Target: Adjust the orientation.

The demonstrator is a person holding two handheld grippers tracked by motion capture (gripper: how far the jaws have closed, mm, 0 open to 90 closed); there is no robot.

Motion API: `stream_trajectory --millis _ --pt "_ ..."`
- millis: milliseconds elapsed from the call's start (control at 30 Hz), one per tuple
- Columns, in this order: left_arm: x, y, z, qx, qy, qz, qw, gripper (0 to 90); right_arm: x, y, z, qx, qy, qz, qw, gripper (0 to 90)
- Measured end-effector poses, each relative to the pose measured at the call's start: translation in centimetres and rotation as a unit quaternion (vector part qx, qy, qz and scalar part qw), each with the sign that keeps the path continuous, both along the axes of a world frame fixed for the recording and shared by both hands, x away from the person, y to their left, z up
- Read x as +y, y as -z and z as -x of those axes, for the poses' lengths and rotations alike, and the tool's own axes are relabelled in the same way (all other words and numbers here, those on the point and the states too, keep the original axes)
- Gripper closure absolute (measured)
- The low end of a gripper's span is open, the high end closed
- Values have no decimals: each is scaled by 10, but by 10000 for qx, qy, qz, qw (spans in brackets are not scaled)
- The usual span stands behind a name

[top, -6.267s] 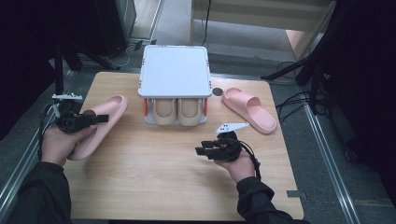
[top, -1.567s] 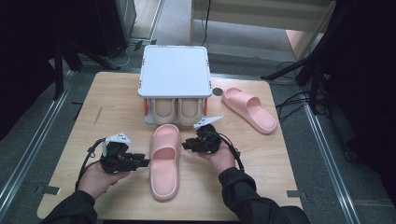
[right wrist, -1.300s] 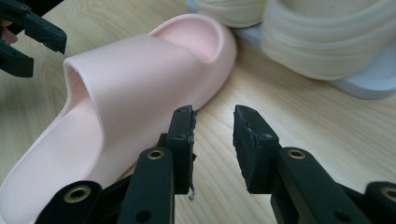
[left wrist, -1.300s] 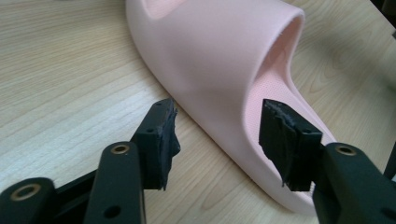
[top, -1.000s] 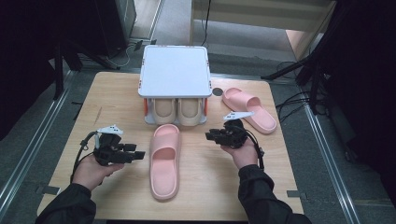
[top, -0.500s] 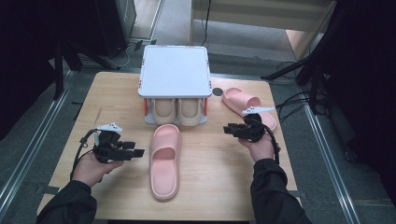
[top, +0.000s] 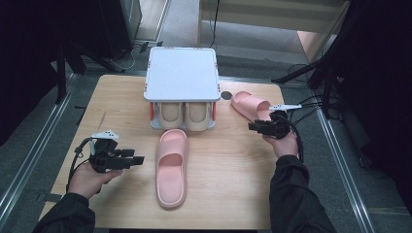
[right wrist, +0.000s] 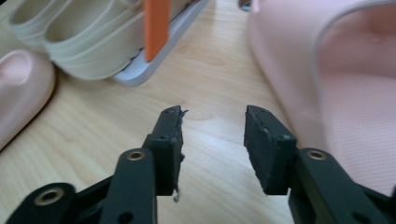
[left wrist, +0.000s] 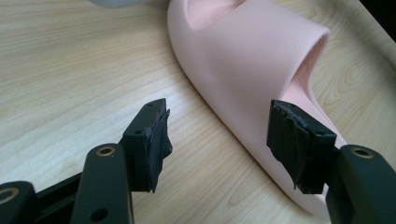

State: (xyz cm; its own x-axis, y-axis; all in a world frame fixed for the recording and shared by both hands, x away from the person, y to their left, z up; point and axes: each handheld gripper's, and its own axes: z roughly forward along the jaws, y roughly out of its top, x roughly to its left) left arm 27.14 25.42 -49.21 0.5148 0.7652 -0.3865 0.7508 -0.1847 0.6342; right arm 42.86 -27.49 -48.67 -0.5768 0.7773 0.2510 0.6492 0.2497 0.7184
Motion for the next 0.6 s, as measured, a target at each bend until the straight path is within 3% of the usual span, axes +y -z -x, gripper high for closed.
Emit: stream_trajectory --millis 200,433,600 --pt "6 -1 12 -37 -40 20 10000 382 -9 4 -17 33 233 -38 9997 476" --pt "12 3 21 62 -168 38 9998 382 -5 8 -34 30 350 155 9993 468" --pt "17 4 28 75 -240 57 9997 382 -2 12 -46 32 389 109 9992 482"
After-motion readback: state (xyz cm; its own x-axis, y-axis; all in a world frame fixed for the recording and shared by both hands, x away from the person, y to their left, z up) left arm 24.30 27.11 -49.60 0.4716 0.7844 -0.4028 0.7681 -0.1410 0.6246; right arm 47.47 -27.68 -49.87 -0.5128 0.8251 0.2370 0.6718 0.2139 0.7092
